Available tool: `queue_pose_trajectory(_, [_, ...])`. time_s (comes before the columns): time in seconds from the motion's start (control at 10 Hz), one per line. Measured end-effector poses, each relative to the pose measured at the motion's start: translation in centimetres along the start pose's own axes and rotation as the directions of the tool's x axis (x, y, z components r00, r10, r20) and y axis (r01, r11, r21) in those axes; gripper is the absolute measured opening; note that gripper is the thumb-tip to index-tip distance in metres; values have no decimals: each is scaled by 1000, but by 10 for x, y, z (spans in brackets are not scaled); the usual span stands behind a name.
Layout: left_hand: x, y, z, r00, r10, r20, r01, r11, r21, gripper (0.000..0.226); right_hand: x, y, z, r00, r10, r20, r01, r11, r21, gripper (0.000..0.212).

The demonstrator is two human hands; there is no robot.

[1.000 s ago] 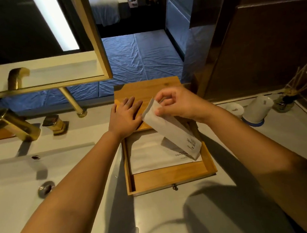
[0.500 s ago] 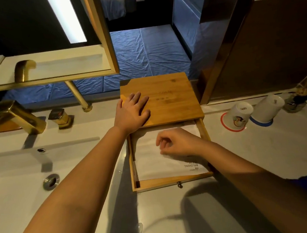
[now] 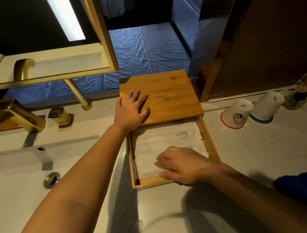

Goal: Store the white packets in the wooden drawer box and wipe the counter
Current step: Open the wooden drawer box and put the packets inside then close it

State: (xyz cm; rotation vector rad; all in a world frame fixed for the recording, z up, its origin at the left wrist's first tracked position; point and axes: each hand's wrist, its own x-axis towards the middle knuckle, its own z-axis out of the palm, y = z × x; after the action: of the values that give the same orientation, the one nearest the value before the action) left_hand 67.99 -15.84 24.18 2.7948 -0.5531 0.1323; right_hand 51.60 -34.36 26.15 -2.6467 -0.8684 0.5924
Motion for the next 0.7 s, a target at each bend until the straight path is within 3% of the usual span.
queue_pose_trajectory(0.1, [0,0,1,1000,4,4,-4,1000,3,59,2,-13,10,995,27,92,-26,1000,-14,55])
queue_pose_trajectory(0.2, [0,0,0,1000,4,2,-4,1000,3,59,0,-16,14,994,65,93,-67,998,18,55])
queue_pose_trajectory(0.3, [0,0,0,1000,2,0,-2,1000,-1,58,-9,-16,16,995,105,0,-104,989,105,52])
queue_pose_trajectory(0.4, [0,-1,0,1000,0,-2,0,1000,-6,58,-27,-22,20,912,63,-405,-13,992,124,39])
queue_pose_trajectory(0.5, [0,-1,1,1000,3,-1,-3,1000,-4,58,-54,-25,34,767,275,-580,-35,920,390,26])
queue_pose_trajectory(0.6, [1,-2,1,1000,1,-2,-1,1000,-3,59,-67,-28,51,757,650,-73,-246,386,889,35])
queue_pose_trajectory(0.7, [0,-1,2,1000,1,-2,-1,1000,-3,58,-63,-28,63,736,593,326,-481,119,868,30])
